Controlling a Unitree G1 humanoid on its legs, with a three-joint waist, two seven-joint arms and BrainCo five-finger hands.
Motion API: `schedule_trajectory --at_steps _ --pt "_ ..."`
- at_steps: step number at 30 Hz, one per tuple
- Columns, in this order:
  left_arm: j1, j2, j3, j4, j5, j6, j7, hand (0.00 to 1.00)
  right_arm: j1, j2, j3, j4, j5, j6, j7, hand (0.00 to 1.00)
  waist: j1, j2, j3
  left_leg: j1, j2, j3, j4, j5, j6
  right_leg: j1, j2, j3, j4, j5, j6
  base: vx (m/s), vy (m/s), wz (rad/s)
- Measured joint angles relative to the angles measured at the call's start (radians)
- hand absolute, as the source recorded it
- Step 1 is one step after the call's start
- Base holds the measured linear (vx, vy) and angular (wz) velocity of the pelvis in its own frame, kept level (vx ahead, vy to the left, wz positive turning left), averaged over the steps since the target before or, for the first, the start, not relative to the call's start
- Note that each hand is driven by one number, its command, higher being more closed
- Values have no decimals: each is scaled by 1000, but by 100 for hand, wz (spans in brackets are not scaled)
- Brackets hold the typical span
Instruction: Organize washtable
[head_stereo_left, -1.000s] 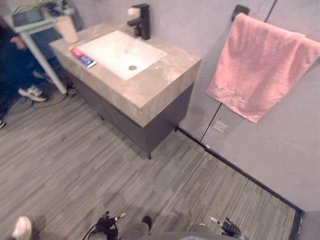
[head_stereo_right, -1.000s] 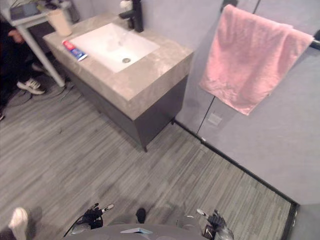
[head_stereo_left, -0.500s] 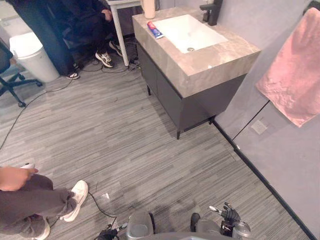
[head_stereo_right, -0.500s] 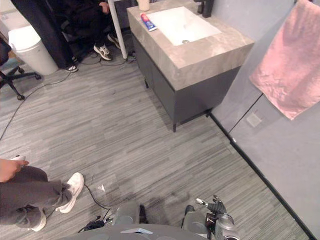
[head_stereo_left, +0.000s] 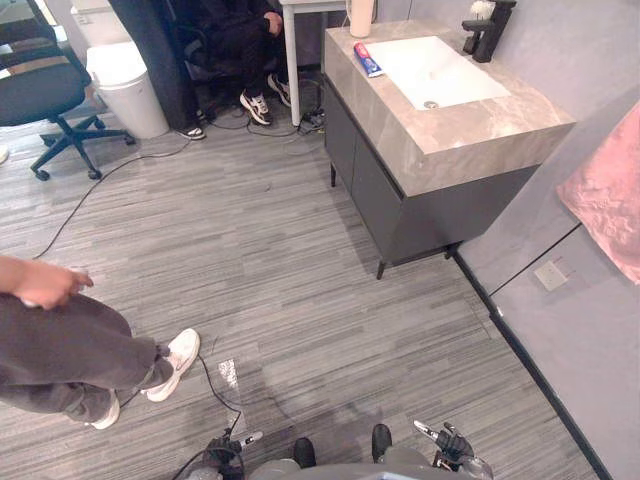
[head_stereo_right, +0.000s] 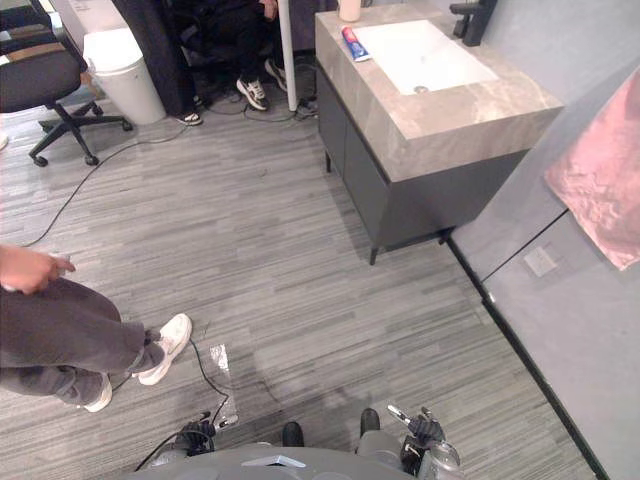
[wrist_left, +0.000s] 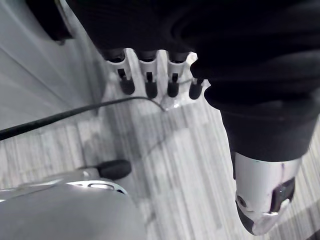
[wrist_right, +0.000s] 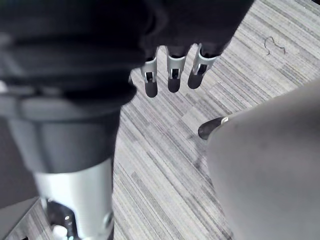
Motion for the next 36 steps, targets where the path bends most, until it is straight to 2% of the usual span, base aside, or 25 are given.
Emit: schedule_trajectory --at_steps 9,11,13,15,16,17,18,19,20,21,22,23,24,25,26,27,28,29,30,31,32,33,34,35,36 --pt "4 -5 47 5 -5 0 -15 0 -19 3 23 32 -41 18 39 0 30 -27 -24 9 -7 -22 -1 -7 -1 58 -6 -15 -68 10 8 24 13 10" --pt "4 -5 47 4 -5 0 -19 0 -33 2 50 32 -40 18 40 0 31 -30 -26 9 -16 -28 -1 -12 11 59 -13 -19 -66 15 19 53 57 6" --pt "4 -4 44 -4 -5 0 -18 0 -44 0 50 31 -38 16 40 0 31 -29 -21 10 -28 -37 -1 -26 18 57 -33 -30 -40 -14 40 28 86 14" --pt "-3 0 27 -17 -7 -2 -17 0 -30 -6 42 30 -38 13 39 0 22 -34 -16 21 -59 -90 0 -50 48 49 -80 -80 62 -71 83 110 169 84" --pt "-10 -7 7 -34 -25 -4 -17 0 -15 -16 17 26 -34 12 39 0 19 -24 1 42 -78 -148 1 -63 71 19 -113 -92 209 -94 111 109 201 104" --pt "-9 -12 6 -38 -28 -6 -17 0 -15 -18 5 22 -29 12 39 0 19 -21 6 45 -80 -156 4 -65 74 3 -119 -88 257 -94 111 19 292 102" --pt "-13 -18 7 -47 -34 -16 -16 0 -21 -24 -11 12 -26 8 39 0 18 2 25 46 -91 -192 49 -75 92 -76 -139 -44 462 -76 97 -75 290 77" --pt "-17 -25 6 -49 -34 -18 -15 0 -22 -23 -26 -3 -27 7 40 0 15 8 38 47 -96 -214 82 -82 109 -141 -135 9 594 -79 52 -107 338 104" --pt "-12 -28 9 -63 -34 -18 -14 0 -16 -20 -29 -19 -28 7 40 0 19 6 39 48 -98 -252 101 -109 107 -197 -89 81 696 -122 22 -94 230 96" --pt "-9 -30 19 -73 -34 -18 -14 0 -14 -14 -39 -20 -28 1 40 0 25 3 38 54 -98 -285 107 -123 110 -245 -26 139 743 -177 31 -72 149 80" --pt "-10 -33 32 -76 -34 -18 -15 0 -14 -12 -45 -20 -28 -3 40 0 28 1 39 57 -99 -300 106 -131 110 -267 6 159 748 -201 35 -82 53 60" --pt "-11 -40 52 -80 -34 -18 -14 0 -14 -6 -65 -22 -28 -6 40 0 27 0 41 58 -100 -318 107 -146 120 -302 57 179 737 -218 45 -101 -39 44" --pt "-16 -42 56 -80 -32 -17 -14 0 -14 1 -106 -19 -15 -9 39 0 24 -1 46 76 -101 -341 97 -161 125 -338 114 171 682 -229 37 -131 -109 54" --pt "-30 -43 49 -79 -32 -16 -14 0 -12 2 -144 -15 2 -7 37 0 8 -1 59 108 -101 -368 85 -180 133 -355 150 138 586 -221 25 -24 -132 57" --pt "-42 -43 40 -79 -32 -15 -15 0 -11 2 -159 -13 3 -5 34 0 -3 -3 67 128 -101 -386 77 -189 133 -363 159 103 526 -205 10 265 -94 82" --pt "-73 -43 25 -79 -26 -15 -17 0 0 6 -184 -11 3 -3 26 0 -24 -7 81 171 -101 -425 64 -211 123 -387 169 41 421 -148 -20 564 -79 95" --pt "-94 -39 6 -82 -22 -16 -19 0 25 15 -198 -9 3 -1 17 0 -39 -6 79 197 -94 -458 68 -251 86 -413 186 13 374 -90 -67 656 -79 95" --pt "-90 -43 3 -83 -21 -16 -20 0 40 19 -199 -8 3 0 18 0 -50 1 75 219 -81 -472 75 -272 54 -419 199 4 377 -67 -94 810 -71 94" --pt "-90 -73 5 -76 -18 -17 -24 0 61 22 -233 -13 12 0 17 0 -82 22 64 234 -72 -465 156 -300 5 -412 219 -12 399 -42 -156 741 -4 56" --pt "-100 -85 12 -75 -15 -16 -24 0 68 23 -251 -14 17 0 18 0 -83 49 58 213 -62 -438 231 -313 -19 -395 230 -28 407 -63 -164 881 91 30" --pt "-101 -124 41 -79 -8 -15 -33 0 69 22 -275 -54 42 -8 19 0 -79 75 58 73 -73 -345 572 -275 -132 -331 240 -24 385 -110 -200 562 108 -18" --pt "-102 -141 62 -86 -5 -17 -36 0 67 21 -268 -70 42 -9 20 0 -75 81 61 1 -75 -304 733 -195 -188 -302 249 -4 373 -120 -207 653 110 -35" --pt "-103 -159 100 -87 -5 -16 -39 0 61 17 -252 -87 42 -7 19 0 -58 92 78 -153 -58 -235 1130 -153 -210 -190 269 56 346 -154 -215 494 43 -33" --pt "-101 -158 109 -90 -5 -13 -39 0 61 18 -244 -90 42 -7 19 0 -51 86 87 -198 -47 -212 1254 -165 -189 -136 271 75 335 -169 -229 663 8 -40" --pt "-88 -156 125 -119 -6 -10 -39 0 57 20 -200 -100 42 -7 19 0 -38 73 104 -257 -31 -180 1371 -194 -141 -53 268 103 319 -184 -248 517 -31 -47"
